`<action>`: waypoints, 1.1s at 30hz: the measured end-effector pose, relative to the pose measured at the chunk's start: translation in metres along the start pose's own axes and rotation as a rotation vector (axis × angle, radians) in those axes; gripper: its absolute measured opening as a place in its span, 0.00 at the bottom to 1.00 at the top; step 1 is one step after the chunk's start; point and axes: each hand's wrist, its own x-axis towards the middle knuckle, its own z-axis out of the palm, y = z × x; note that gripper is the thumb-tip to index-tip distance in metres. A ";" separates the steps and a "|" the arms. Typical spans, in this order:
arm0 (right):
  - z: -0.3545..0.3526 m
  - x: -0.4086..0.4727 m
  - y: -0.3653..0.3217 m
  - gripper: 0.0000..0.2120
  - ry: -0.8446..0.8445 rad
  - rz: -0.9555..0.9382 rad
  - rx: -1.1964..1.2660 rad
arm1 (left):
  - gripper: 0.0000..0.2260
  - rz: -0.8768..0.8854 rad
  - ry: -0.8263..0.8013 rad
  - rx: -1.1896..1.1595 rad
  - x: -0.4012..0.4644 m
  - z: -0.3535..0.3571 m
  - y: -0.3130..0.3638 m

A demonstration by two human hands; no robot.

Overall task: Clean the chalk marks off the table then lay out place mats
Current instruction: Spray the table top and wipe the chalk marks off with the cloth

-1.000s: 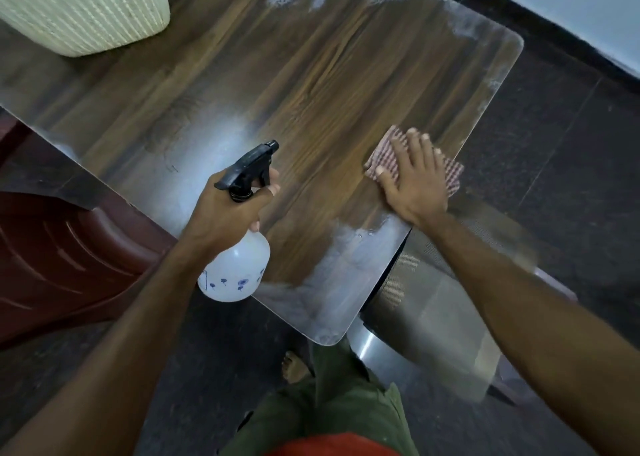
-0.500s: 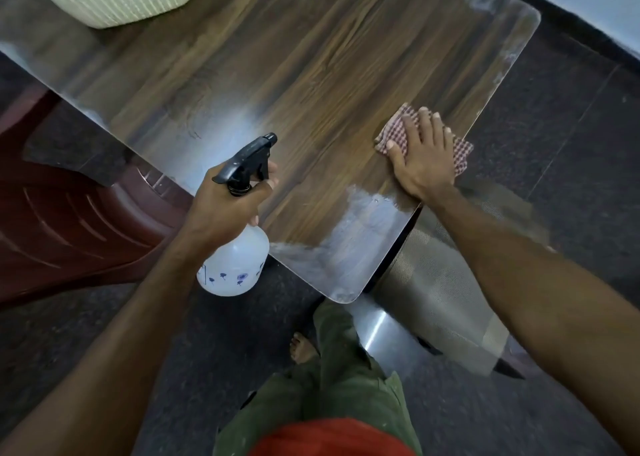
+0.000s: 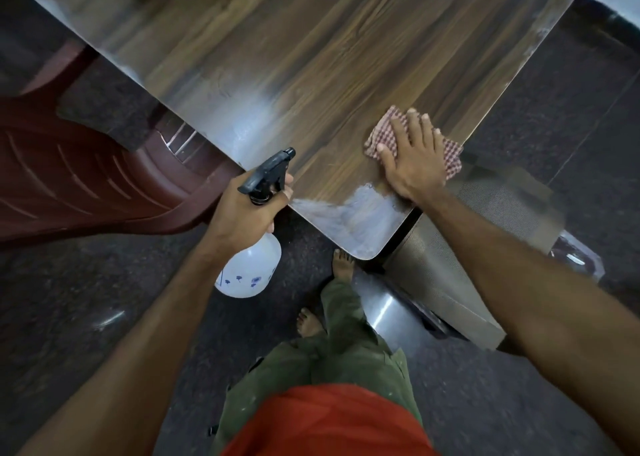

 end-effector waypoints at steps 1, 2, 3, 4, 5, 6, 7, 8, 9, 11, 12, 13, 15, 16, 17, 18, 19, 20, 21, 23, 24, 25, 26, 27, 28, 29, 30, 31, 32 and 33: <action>0.001 0.004 -0.006 0.31 0.011 0.023 0.000 | 0.04 -0.001 0.005 0.001 -0.003 -0.001 -0.003; 0.002 0.006 -0.013 0.31 0.010 0.021 -0.007 | 0.04 -0.003 0.009 0.002 -0.005 -0.002 -0.004; 0.004 0.001 -0.021 0.31 -0.006 -0.006 -0.015 | 0.04 -0.009 0.015 0.004 -0.008 -0.003 -0.007; 0.007 -0.008 -0.028 0.32 -0.028 -0.048 -0.027 | 0.04 -0.015 0.019 0.002 -0.012 -0.004 -0.008; 0.011 -0.020 -0.035 0.31 -0.046 -0.092 -0.041 | 0.04 -0.019 0.022 -0.003 -0.014 -0.004 -0.008; 0.015 -0.034 -0.042 0.31 -0.056 -0.128 -0.058 | 0.05 -0.021 0.022 -0.009 -0.016 -0.005 -0.008; 0.019 -0.050 -0.048 0.31 -0.062 -0.156 -0.073 | 0.05 -0.023 0.022 -0.016 -0.019 -0.006 -0.008; 0.022 -0.065 -0.051 0.31 -0.066 -0.186 -0.084 | 0.05 -0.026 0.021 -0.022 -0.020 -0.006 -0.008; 0.025 -0.079 -0.053 0.31 -0.066 -0.220 -0.091 | 0.05 -0.029 0.024 -0.026 -0.022 -0.006 -0.008; 0.027 -0.097 -0.048 0.31 -0.068 -0.290 -0.098 | 0.05 -0.035 0.031 -0.032 -0.024 -0.005 -0.007; 0.025 -0.099 -0.043 0.31 -0.073 -0.317 -0.099 | 0.05 -0.038 0.033 -0.038 -0.025 -0.005 -0.007; 0.023 -0.098 -0.036 0.31 -0.079 -0.327 -0.100 | 0.05 -0.040 0.034 -0.044 -0.026 -0.005 -0.008; 0.021 -0.088 -0.030 0.32 -0.071 -0.288 -0.095 | 0.05 -0.044 0.034 -0.047 -0.029 -0.006 -0.009; 0.021 -0.082 -0.031 0.31 -0.057 -0.242 -0.084 | 0.05 -0.047 0.035 -0.048 -0.031 -0.007 -0.011; 0.022 -0.077 -0.035 0.31 -0.044 -0.191 -0.071 | 0.05 -0.050 0.044 -0.052 -0.034 -0.008 -0.012; 0.023 -0.073 -0.041 0.31 -0.032 -0.146 -0.061 | 0.06 -0.052 0.057 -0.055 -0.036 -0.010 -0.014; 0.025 -0.071 -0.048 0.30 -0.020 -0.114 -0.058 | 0.06 -0.054 0.068 -0.054 -0.038 -0.011 -0.015; 0.026 -0.070 -0.055 0.30 -0.011 -0.099 -0.062 | 0.06 -0.058 0.075 -0.048 -0.041 -0.012 -0.017; 0.027 -0.071 -0.061 0.30 -0.012 -0.106 -0.068 | 0.06 -0.061 0.076 -0.039 -0.042 -0.012 -0.017; 0.029 -0.082 -0.067 0.30 -0.047 -0.178 -0.094 | 0.06 -0.065 0.077 -0.026 -0.046 -0.013 -0.018; 0.029 -0.091 -0.068 0.30 -0.063 -0.228 -0.109 | 0.06 -0.066 0.081 -0.026 -0.048 -0.013 -0.018; 0.030 -0.101 -0.068 0.30 -0.073 -0.275 -0.119 | 0.06 -0.068 0.087 -0.026 -0.049 -0.013 -0.017; 0.029 -0.110 -0.066 0.30 -0.079 -0.315 -0.120 | 0.06 -0.070 0.094 -0.030 -0.050 -0.014 -0.016; 0.029 -0.119 -0.061 0.30 -0.086 -0.349 -0.117 | 0.06 -0.069 0.101 -0.035 -0.052 -0.015 -0.015; 0.028 -0.124 -0.055 0.30 -0.101 -0.376 -0.114 | 0.06 -0.067 0.107 -0.039 -0.053 -0.016 -0.014; 0.026 -0.126 -0.049 0.30 -0.114 -0.391 -0.113 | 0.06 -0.067 0.112 -0.041 -0.054 -0.018 -0.013; 0.024 -0.123 -0.043 0.30 -0.117 -0.388 -0.112 | 0.06 -0.069 0.113 -0.043 -0.054 -0.019 -0.013; 0.022 -0.116 -0.039 0.30 -0.109 -0.365 -0.109 | 0.07 -0.072 0.113 -0.046 -0.055 -0.021 -0.013; 0.020 -0.107 -0.038 0.30 -0.095 -0.329 -0.103 | 0.07 -0.072 0.114 -0.049 -0.056 -0.023 -0.013; 0.019 -0.097 -0.039 0.30 -0.083 -0.289 -0.097 | 0.07 -0.070 0.116 -0.052 -0.057 -0.024 -0.014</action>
